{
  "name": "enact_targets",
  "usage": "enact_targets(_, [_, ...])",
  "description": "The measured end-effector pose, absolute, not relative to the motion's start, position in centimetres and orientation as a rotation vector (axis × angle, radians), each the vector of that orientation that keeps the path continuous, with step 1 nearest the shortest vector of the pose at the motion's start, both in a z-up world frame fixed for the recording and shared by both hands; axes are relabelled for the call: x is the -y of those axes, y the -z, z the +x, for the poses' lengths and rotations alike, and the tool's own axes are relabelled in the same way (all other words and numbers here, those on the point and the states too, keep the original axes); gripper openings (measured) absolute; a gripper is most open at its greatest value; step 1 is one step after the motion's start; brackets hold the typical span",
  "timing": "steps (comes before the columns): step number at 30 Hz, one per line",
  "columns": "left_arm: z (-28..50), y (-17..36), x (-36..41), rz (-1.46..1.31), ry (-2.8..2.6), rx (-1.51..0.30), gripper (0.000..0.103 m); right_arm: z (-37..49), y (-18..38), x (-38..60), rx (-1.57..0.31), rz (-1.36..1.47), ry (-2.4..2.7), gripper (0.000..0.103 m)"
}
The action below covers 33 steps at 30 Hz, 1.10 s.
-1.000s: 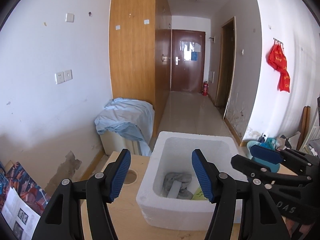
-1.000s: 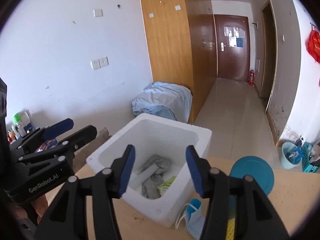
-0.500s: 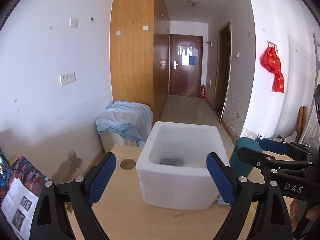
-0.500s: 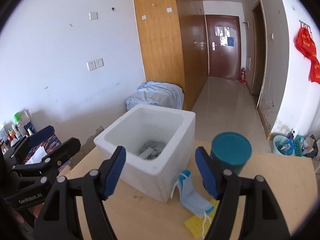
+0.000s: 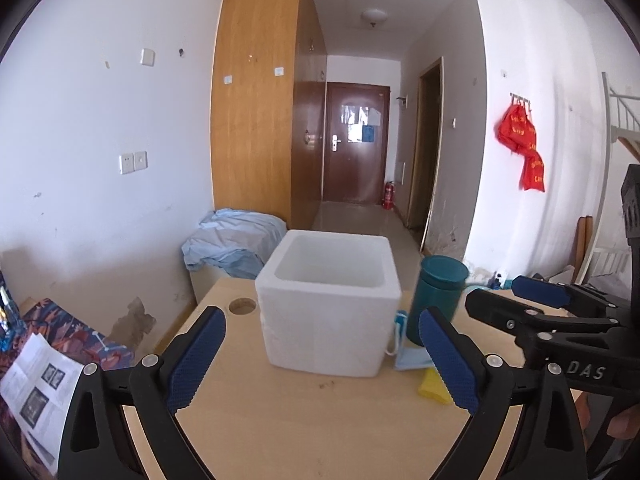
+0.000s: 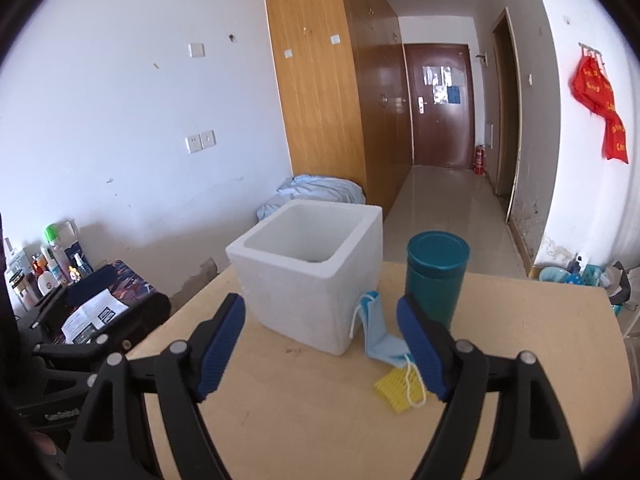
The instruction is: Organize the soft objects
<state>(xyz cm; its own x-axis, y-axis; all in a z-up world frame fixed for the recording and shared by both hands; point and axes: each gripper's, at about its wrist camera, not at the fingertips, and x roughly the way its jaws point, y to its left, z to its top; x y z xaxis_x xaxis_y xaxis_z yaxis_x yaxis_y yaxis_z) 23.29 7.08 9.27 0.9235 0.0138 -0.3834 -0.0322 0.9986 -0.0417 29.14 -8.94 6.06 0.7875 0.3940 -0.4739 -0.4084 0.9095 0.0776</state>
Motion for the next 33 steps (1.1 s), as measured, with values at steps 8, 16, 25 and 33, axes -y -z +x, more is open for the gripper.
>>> enact_targets(8, [18.9, -8.6, -6.1, -0.063, 0.002, -0.385, 0.099, 23.3, -5.6, 11.9, -0.44, -0.005, -0.38, 0.087])
enact_targets(16, [14.6, -7.8, -3.9, -0.037, 0.048, -0.373, 0.099, 19.6, -4.1, 14.2, -0.442, 0.037, -0.349, 0.088])
enact_targets(25, [10.7, -6.6, -2.2, -0.022, 0.095, -0.356, 0.1, 16.1, -3.2, 15.2, -0.429, 0.03, -0.295, 0.088])
enact_targets(33, [10.7, -5.0, -0.1, 0.012, 0.179, -0.376, 0.1, 15.5, -1.8, 17.3, -0.448, 0.042, -0.246, 0.088])
